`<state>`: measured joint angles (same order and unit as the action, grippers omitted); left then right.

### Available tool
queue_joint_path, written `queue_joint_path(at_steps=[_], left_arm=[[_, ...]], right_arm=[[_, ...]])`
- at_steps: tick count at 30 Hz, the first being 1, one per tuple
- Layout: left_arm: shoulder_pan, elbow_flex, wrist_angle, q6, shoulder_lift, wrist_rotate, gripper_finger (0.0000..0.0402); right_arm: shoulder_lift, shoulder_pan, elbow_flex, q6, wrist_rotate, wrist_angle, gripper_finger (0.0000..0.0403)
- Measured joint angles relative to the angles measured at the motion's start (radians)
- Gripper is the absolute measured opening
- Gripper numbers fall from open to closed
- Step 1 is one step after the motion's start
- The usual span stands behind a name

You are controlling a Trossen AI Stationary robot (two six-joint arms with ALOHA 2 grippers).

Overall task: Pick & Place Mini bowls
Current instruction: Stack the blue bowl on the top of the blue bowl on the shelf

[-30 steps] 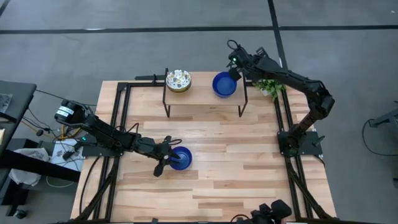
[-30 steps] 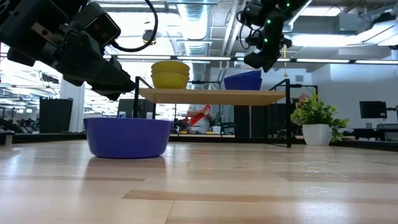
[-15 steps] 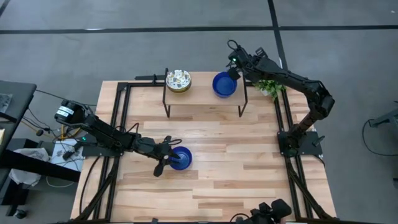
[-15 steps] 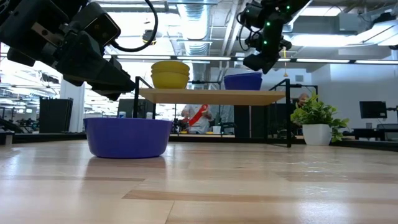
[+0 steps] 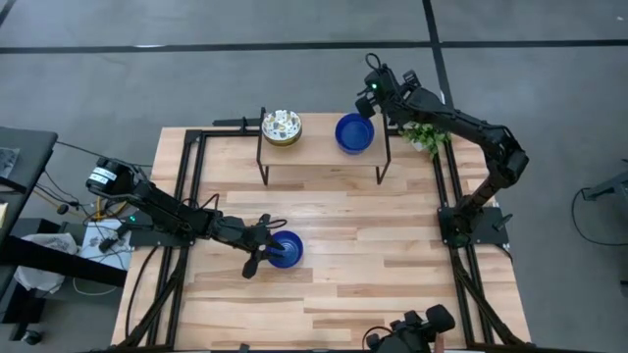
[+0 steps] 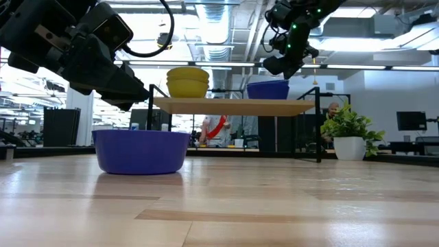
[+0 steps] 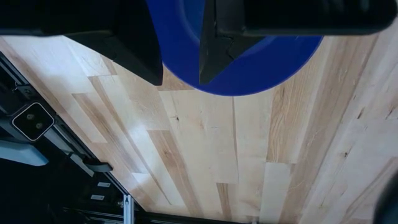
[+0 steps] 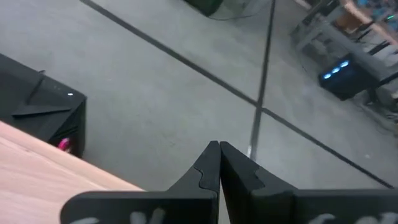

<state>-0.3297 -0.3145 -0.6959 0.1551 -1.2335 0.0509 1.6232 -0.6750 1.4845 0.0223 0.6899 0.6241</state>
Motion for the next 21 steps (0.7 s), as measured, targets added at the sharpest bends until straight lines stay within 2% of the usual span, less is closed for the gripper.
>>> queue_joint_path(at_steps=[9, 21], left_arm=[[0.000, 0.000, 0.000, 0.000, 0.000, 0.000, 0.0104], [0.000, 0.000, 0.000, 0.000, 0.000, 0.000, 0.0104]], right_arm=[[0.001, -0.013, -0.074, -0.005, -0.029, -0.018, 0.0000], [0.000, -0.013, -0.079, 0.003, -0.011, -0.057, 0.0001]])
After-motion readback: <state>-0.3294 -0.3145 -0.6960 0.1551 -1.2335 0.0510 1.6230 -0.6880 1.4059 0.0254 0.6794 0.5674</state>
